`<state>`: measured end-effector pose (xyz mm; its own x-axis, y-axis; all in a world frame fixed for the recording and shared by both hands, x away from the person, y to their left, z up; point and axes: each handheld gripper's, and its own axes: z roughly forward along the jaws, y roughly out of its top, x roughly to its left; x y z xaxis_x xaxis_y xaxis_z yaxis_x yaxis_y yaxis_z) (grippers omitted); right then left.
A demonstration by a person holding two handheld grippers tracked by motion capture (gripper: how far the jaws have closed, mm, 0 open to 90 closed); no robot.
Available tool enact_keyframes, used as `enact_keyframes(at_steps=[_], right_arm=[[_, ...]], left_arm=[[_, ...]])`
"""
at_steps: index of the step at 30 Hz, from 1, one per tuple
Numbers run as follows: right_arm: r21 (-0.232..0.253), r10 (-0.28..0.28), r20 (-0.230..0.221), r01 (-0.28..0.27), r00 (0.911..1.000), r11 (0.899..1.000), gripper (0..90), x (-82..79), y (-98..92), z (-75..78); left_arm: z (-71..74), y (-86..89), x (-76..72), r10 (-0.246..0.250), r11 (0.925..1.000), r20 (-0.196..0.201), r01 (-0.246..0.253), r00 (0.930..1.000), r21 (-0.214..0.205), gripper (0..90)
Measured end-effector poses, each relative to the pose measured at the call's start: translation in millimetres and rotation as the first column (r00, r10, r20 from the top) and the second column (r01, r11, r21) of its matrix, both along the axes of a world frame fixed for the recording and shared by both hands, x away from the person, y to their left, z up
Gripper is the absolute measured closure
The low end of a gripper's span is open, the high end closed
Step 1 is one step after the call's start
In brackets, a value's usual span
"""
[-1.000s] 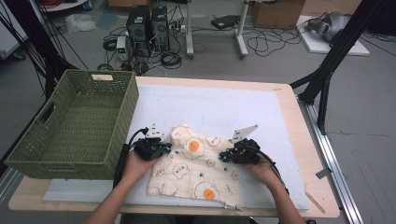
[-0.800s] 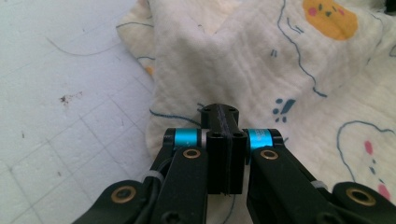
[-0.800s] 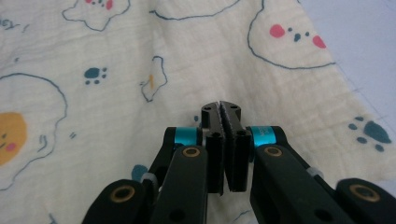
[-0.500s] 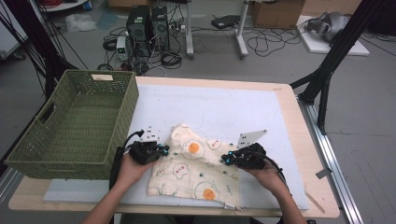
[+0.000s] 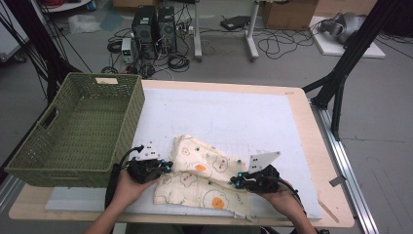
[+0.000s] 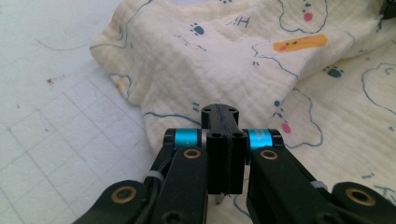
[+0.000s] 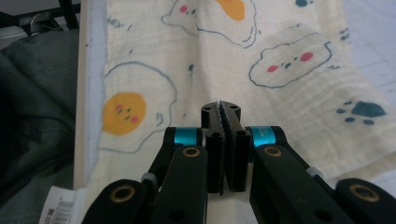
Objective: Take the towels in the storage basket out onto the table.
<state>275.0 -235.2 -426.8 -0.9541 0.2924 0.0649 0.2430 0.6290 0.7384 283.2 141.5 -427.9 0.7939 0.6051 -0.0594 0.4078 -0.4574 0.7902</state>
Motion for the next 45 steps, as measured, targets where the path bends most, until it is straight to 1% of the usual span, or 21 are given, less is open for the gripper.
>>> enact_keyframes(at_steps=[2, 3, 6, 8, 11, 12, 15, 16, 18, 22, 24, 27, 28, 30, 33, 34, 37, 40, 41, 42, 45], right_arm=[[-0.011, 0.011, -0.013, -0.011, 0.9999, 1.0, 88.9, -3.9, 0.2, -6.5], [-0.01, 0.009, -0.018, -0.01, 0.9998, 1.0, 88.8, -5.2, 0.5, -8.6], [-0.02, 0.016, -0.033, -0.017, 0.9993, 1.0, 88.8, -6.8, 2.8, -14.0], [-0.023, 0.016, -0.038, -0.017, 0.9991, 1.0, 88.8, -6.1, 3.3, -13.7], [-0.018, 0.01, -0.05, -0.01, 0.9987, 1.0, 88.7, -4.3, 2.4, -14.0], [-0.018, 0.01, -0.044, -0.01, 0.999, 1.0, 88.7, -4.1, 2.4, -13.9], [-0.023, 0.011, -0.044, -0.012, 0.999, 1.0, 88.1, -4.8, 3.2, -12.9], [-0.02, 0.01, -0.04, -0.011, 0.9991, 1.0, 87.7, -4.6, 3.3, -12.8], [-0.015, 0.006, -0.039, -0.007, 0.9992, 1.0, 87.2, -4.5, 3.0, -11.5], [0.002, 0.0, -0.033, 0.0, 0.9995, 1.0, 83.9, -3.9, 2.1, -6.6], [0.009, -0.007, -0.02, 0.007, 0.9998, 1.0, 82.2, -3.5, 1.9, -2.6], [0.028, -0.016, -0.003, 0.016, 0.9999, 0.999, 78.3, -1.5, 2.0, 5.9], [0.038, -0.025, 0.001, 0.025, 0.9997, 0.999, 77.0, -0.5, 2.1, 9.1], [0.05, -0.039, 0.018, 0.038, 0.9991, 0.998, 74.0, 3.1, 2.0, 16.3], [0.071, -0.075, 0.042, 0.071, 0.9963, 0.995, 70.9, 11.2, 0.9, 27.5], [0.076, -0.089, 0.054, 0.084, 0.9946, 0.994, 70.6, 14.8, 0.1, 30.6], [0.088, -0.129, 0.062, 0.123, 0.9898, 0.988, 70.6, 27.1, -3.0, 36.2], [0.074, -0.161, 0.058, 0.156, 0.9853, 0.985, 71.2, 38.7, -4.8, 33.4], [0.069, -0.177, 0.046, 0.173, 0.9832, 0.982, 71.4, 42.5, -5.6, 31.1], [0.06, -0.18, 0.028, 0.179, 0.9832, 0.982, 71.9, 46.1, -6.3, 28.5], [0.023, -0.189, -0.004, 0.189, 0.9819, 0.982, 74.4, 53.0, -6.0, 20.3]], left_arm=[[-1.2, -0.5, -3.3, -0.007, 1.0, -0.003, 0.007, 1.0, 0.001, 89.7], [-1.7, -0.3, -4.0, -0.014, 0.9999, -0.005, 0.014, 0.9999, 0.009, 89.7], [-2.2, 0.4, -3.3, -0.013, 0.9999, -0.008, 0.013, 0.9999, 0.004, 89.6], [-0.4, 1.0, 0.4, -0.006, 0.9999, -0.003, 0.006, 1.0, -0.014, 89.0], [2.8, 0.2, 9.2, 0.023, 0.9985, -0.003, -0.023, 0.9997, -0.05, 83.8], [3.2, -0.7, 12.7, 0.03, 0.9976, -0.005, -0.031, 0.9995, -0.062, 82.9], [2.6, -5.3, 21.7, 0.05, 0.9958, -0.005, -0.051, 0.9987, -0.077, 81.3], [1.7, -7.5, 24.1, 0.049, 0.9959, -0.011, -0.05, 0.9987, -0.076, 81.1], [-0.7, -11.8, 26.8, 0.041, 0.9979, -0.013, -0.042, 0.9991, -0.049, 80.9], [-8.3, -16.4, 26.8, 0.029, 0.9995, -0.04, -0.029, 0.9988, -0.009, 81.4], [-11.6, -16.2, 26.5, 0.023, 0.9997, -0.057, -0.023, 0.9981, 0.005, 82.0], [-16.9, -15.1, 25.0, 0.018, 0.9997, -0.069, -0.017, 0.9975, 0.016, 82.0], [-17.3, -14.3, 24.0, 0.021, 0.9998, -0.07, -0.021, 0.9973, 0.007, 82.2], [-16.9, -13.8, 23.4, 0.018, 0.9998, -0.068, -0.017, 0.9975, 0.013, 82.5], [-16.7, -13.2, 22.3, 0.016, 0.9997, -0.064, -0.015, 0.9978, 0.018, 82.7], [-16.7, -12.8, 22.2, 0.014, 0.9998, -0.063, -0.012, 0.9979, 0.018, 83.0], [-16.2, -11.5, 21.9, 0.012, 0.9997, -0.065, -0.011, 0.9978, 0.02, 83.3], [-12.7, -9.6, 22.1, 0.02, 0.9998, -0.052, -0.02, 0.9985, 0.007, 83.3], [-10.4, -8.9, 22.1, 0.023, 0.9997, -0.043, -0.023, 0.9988, 0.003, 83.3], [-7.9, -8.4, 22.2, 0.025, 0.9997, -0.036, -0.025, 0.999, -0.007, 83.3], [1.0, -7.0, 23.5, 0.039, 0.9986, -0.008, -0.039, 0.9992, -0.036, 83.3]])
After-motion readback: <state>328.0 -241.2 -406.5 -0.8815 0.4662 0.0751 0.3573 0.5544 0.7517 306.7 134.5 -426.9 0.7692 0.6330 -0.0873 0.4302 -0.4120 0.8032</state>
